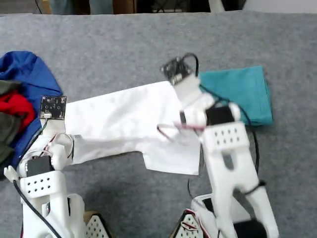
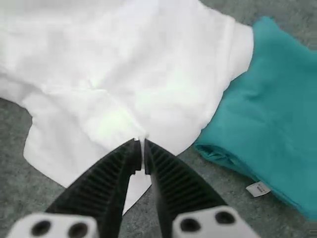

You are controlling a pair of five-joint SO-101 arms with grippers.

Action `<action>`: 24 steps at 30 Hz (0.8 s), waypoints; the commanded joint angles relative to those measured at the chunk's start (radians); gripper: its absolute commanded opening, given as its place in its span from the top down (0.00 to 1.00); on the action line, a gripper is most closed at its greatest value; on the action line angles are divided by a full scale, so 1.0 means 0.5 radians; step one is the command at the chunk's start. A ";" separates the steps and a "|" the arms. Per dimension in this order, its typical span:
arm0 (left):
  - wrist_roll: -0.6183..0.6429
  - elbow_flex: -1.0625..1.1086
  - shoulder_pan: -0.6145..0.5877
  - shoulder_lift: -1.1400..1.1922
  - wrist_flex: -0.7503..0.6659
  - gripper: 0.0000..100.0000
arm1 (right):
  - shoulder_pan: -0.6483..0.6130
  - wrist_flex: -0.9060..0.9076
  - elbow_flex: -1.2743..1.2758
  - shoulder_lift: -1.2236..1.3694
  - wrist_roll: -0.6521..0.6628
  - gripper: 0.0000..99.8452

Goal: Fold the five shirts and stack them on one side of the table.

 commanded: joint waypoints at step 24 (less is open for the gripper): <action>-0.322 0.109 0.097 -0.034 0.218 0.97 | -0.018 -0.163 0.747 -0.664 0.092 0.99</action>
